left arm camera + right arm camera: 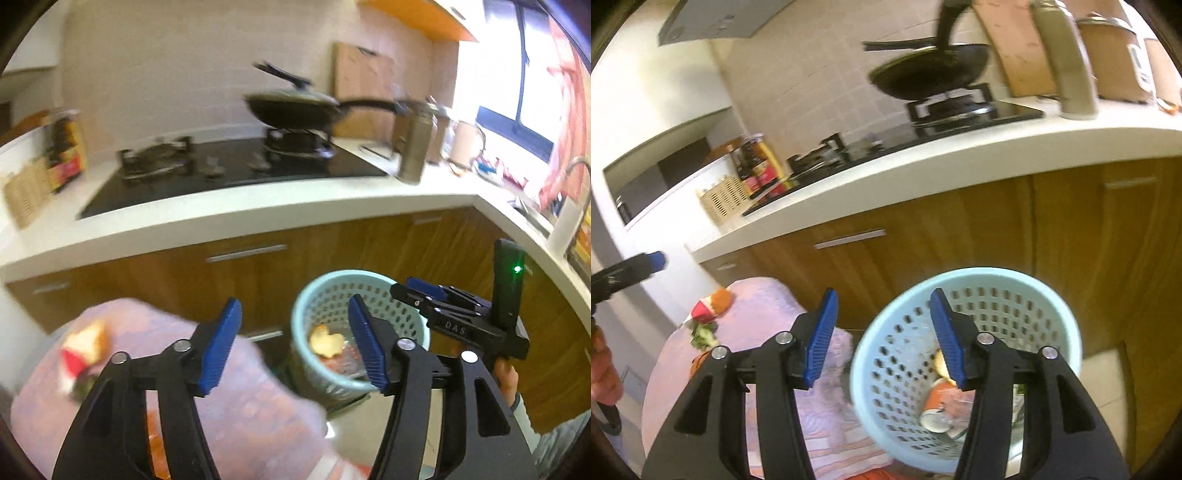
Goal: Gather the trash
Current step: 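Grasp the orange snack packet on the table with the left tool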
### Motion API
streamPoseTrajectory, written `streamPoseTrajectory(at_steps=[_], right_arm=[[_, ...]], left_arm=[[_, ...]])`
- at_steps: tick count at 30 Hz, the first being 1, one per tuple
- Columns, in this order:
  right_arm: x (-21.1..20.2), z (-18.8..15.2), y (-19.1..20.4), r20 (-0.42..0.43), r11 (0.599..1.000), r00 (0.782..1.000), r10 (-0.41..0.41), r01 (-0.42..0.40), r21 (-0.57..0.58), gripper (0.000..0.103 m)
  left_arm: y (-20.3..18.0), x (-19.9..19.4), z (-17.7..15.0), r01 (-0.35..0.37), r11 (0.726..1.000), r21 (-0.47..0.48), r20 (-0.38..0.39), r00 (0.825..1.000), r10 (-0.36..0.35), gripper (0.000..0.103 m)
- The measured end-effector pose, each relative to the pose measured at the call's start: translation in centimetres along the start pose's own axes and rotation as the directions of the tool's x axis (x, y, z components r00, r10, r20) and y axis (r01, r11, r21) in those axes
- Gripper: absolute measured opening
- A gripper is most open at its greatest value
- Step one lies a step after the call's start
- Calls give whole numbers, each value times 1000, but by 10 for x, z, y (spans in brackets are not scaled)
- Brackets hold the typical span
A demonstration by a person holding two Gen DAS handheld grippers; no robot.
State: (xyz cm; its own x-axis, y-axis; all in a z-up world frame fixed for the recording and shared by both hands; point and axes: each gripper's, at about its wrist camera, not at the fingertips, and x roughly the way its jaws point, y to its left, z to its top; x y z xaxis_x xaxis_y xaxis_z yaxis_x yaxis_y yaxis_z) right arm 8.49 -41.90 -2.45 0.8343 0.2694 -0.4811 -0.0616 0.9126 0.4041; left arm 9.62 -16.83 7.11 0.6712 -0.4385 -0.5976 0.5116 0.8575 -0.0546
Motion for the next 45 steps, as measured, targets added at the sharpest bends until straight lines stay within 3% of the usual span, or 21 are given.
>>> streamPoseTrajectory(at_steps=[5, 12, 21, 25, 28, 32, 37, 40, 45], right_arm=[[11, -11, 45, -34, 996, 999, 41, -43, -81, 49], [26, -33, 112, -94, 973, 989, 116, -132, -187, 49], [72, -64, 203, -176, 915, 948, 266, -305, -262, 50], [94, -64, 234, -195, 897, 928, 318, -361, -254, 50], [108, -68, 252, -194, 888, 925, 326, -370, -272, 50], [132, -74, 252, -249, 908, 926, 283, -343, -242, 50], [134, -68, 233, -238, 918, 918, 317, -360, -165, 50], [137, -64, 223, -233, 929, 919, 319, -352, -116, 50], [141, -62, 218, -244, 929, 911, 332, -360, -79, 50]], left_arm=[[50, -52, -34, -64, 993, -98, 43, 997, 69, 67], [109, -85, -89, -109, 967, -229, 38, 992, 120, 71], [158, -70, -154, -157, 936, -316, -59, 988, 146, 71], [180, -59, -179, -132, 916, -378, -94, 990, 104, 71], [188, -45, -190, -111, 902, -417, -115, 991, 69, 71], [190, -19, -185, -118, 904, -412, -159, 986, 57, 71], [188, 12, -174, -128, 905, -405, -214, 976, 42, 72], [174, 25, -167, -182, 919, -351, -247, 964, 97, 80], [155, 39, -163, -301, 928, -219, -308, 924, 227, 76]])
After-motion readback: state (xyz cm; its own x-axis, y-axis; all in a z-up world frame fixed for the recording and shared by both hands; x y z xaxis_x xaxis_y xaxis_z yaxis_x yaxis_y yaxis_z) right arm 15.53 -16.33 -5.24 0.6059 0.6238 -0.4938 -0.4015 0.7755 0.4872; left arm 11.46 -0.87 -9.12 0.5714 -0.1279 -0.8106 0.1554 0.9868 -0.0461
